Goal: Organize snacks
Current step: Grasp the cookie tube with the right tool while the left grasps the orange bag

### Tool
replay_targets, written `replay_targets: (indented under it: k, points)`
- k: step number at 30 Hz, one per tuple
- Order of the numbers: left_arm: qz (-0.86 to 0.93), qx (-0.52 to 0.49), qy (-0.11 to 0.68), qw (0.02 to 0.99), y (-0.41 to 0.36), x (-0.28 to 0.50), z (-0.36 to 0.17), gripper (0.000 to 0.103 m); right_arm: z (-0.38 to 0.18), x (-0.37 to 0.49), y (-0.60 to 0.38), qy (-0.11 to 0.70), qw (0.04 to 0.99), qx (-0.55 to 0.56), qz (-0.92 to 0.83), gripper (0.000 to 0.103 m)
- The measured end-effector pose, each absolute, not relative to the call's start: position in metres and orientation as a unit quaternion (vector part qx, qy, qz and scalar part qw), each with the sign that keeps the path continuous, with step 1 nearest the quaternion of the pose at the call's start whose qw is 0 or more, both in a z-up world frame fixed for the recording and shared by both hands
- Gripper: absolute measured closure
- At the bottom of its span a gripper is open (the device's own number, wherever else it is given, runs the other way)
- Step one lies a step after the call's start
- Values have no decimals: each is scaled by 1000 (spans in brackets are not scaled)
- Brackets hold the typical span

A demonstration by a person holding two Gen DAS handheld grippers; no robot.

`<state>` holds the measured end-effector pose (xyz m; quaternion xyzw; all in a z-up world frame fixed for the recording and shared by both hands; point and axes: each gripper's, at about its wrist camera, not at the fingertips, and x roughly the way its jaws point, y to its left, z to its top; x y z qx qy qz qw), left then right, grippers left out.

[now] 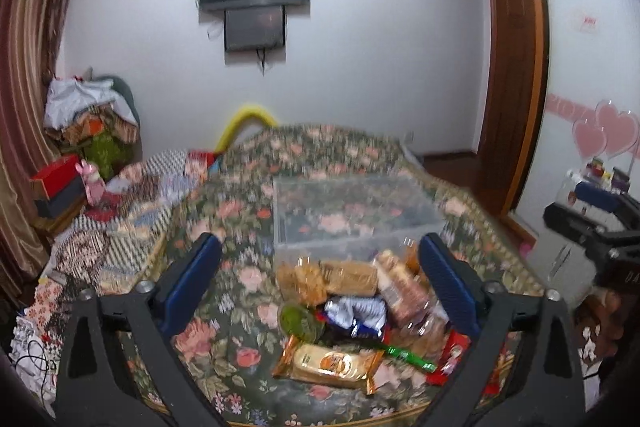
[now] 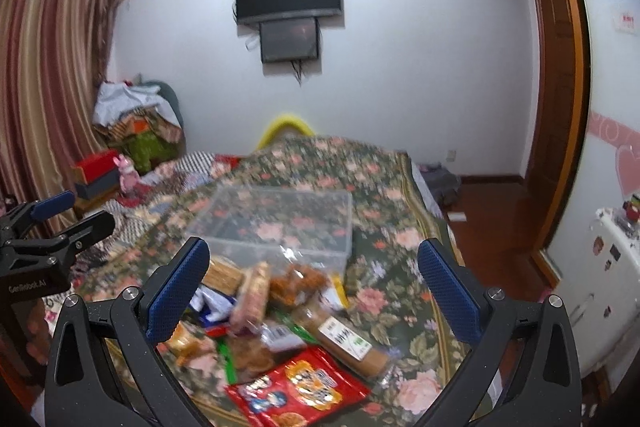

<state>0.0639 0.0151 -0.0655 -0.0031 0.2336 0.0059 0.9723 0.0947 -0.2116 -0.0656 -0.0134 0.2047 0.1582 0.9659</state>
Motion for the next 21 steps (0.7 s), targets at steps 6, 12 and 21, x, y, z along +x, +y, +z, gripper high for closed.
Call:
replay_targets:
  k: [6, 12, 21]
  points:
    - [-1, -36, 309, 950, 30, 100, -108, 19, -98, 126, -223, 273, 950, -7, 155, 0]
    - [11, -48, 351, 935, 41, 131, -141, 29, -130, 149, -227, 326, 935, -21, 139, 1]
    - [26, -74, 379, 922, 51, 171, -168, 33, -164, 176, -232, 393, 906, 2, 157, 13]
